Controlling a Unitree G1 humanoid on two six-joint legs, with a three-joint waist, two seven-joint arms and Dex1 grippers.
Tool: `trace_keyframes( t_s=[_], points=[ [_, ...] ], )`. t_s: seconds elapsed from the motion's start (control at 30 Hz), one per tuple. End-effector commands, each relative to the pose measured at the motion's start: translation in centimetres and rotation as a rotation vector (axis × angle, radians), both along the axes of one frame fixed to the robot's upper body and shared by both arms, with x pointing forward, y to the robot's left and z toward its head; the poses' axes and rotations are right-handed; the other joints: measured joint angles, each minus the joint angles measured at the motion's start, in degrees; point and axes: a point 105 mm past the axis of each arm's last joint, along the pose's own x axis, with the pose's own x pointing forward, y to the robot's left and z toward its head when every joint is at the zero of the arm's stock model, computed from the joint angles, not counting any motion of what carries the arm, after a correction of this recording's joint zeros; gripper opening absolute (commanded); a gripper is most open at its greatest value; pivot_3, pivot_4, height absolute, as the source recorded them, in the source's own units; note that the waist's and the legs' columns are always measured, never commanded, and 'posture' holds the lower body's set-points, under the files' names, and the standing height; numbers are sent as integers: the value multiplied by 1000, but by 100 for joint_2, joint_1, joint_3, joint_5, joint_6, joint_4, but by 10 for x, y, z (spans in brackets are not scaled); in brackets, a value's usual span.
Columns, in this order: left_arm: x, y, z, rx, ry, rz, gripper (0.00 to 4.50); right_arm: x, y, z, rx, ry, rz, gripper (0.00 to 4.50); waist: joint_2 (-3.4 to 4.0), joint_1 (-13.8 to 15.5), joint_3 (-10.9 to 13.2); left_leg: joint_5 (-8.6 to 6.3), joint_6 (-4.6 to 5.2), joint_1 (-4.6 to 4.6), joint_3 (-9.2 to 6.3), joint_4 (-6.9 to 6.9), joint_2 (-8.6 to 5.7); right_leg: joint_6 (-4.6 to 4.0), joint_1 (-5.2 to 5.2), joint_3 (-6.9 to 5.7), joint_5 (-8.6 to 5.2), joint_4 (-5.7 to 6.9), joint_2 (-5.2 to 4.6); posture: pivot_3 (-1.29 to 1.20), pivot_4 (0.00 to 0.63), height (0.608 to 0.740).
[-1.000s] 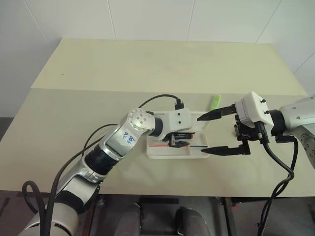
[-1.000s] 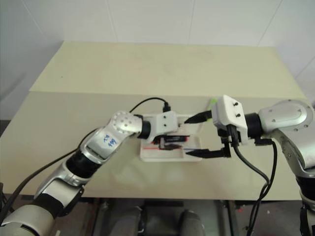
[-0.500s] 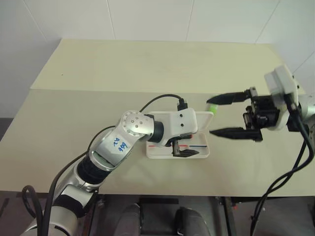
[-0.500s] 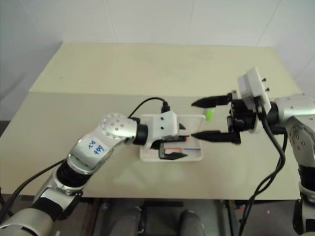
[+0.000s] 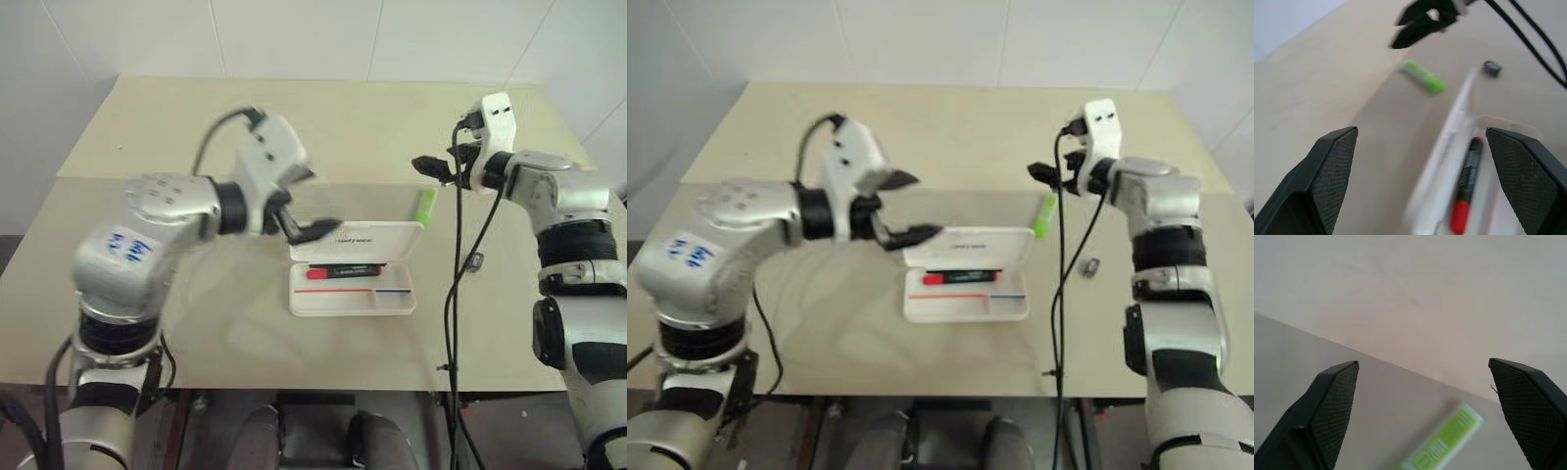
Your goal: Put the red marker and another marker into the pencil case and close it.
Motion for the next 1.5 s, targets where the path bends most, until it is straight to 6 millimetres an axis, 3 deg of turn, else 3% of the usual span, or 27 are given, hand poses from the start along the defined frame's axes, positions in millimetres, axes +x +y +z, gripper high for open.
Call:
trace_keyframes(
  t_s=[0.03,0.2,0.47,0.7,0.87,1.03,1.2,1.27,1.33,1.4,1.5],
  points=[
    [2,18,13,-26,-38,51,4484,5,-12,3,-17,34,-105,4500,0,-20,0,1,-1,-1,-1,-3,-1,0,0,-1,0,-2,0,0,150,740],
    [-2,16,8,14,-32,27,4484,4,-1,-26,17,194,-111,4500,0,-55,0,0,-1,0,4,-5,1,0,-3,5,0,0,2,0,150,740],
    [7,21,15,-28,-59,102,4484,5,18,-47,47,252,-89,4500,2,-65,1,1,-2,0,13,-6,2,0,-13,17,0,6,4,0,150,740],
    [7,14,19,-47,-69,93,4484,5,20,-64,-26,289,-124,4500,2,-52,1,1,-2,1,12,-2,2,0,-12,17,0,9,4,0,150,740],
    [5,14,18,-44,-63,88,4500,4,23,-70,-21,306,-127,2885,2,-61,1,1,-2,3,13,-4,3,0,-12,20,0,10,5,0,150,740],
    [3,15,17,-31,-53,78,4500,5,20,-64,-27,287,-129,1088,2,-111,1,1,-2,5,16,-5,4,0,-12,23,0,11,6,0,150,740],
    [3,16,16,-15,-50,65,4500,9,22,-22,-4,161,-60,1069,2,-149,1,1,-2,4,18,-7,3,0,-13,25,0,10,6,0,150,740],
    [0,20,18,-8,-65,46,4500,9,30,26,8,-17,44,1069,5,-155,4,1,-2,3,20,-8,3,0,-17,28,0,9,6,0,150,740],
    [-6,24,19,0,-84,11,4500,-3,44,71,67,-161,186,1069,18,-169,12,1,-2,-3,28,-10,3,0,-31,38,0,12,5,0,150,740],
    [-10,31,20,13,-92,3,4500,-28,64,111,94,-349,394,1069,19,-180,13,1,-2,-3,38,-20,4,0,-42,46,0,12,6,0,150,740],
    [-12,40,21,27,-111,-4,4500,-64,84,130,101,-455,615,1069,17,-182,11,-6,-13,-2,62,-24,33,0,-56,68,0,9,37,0,150,740]
  ],
)
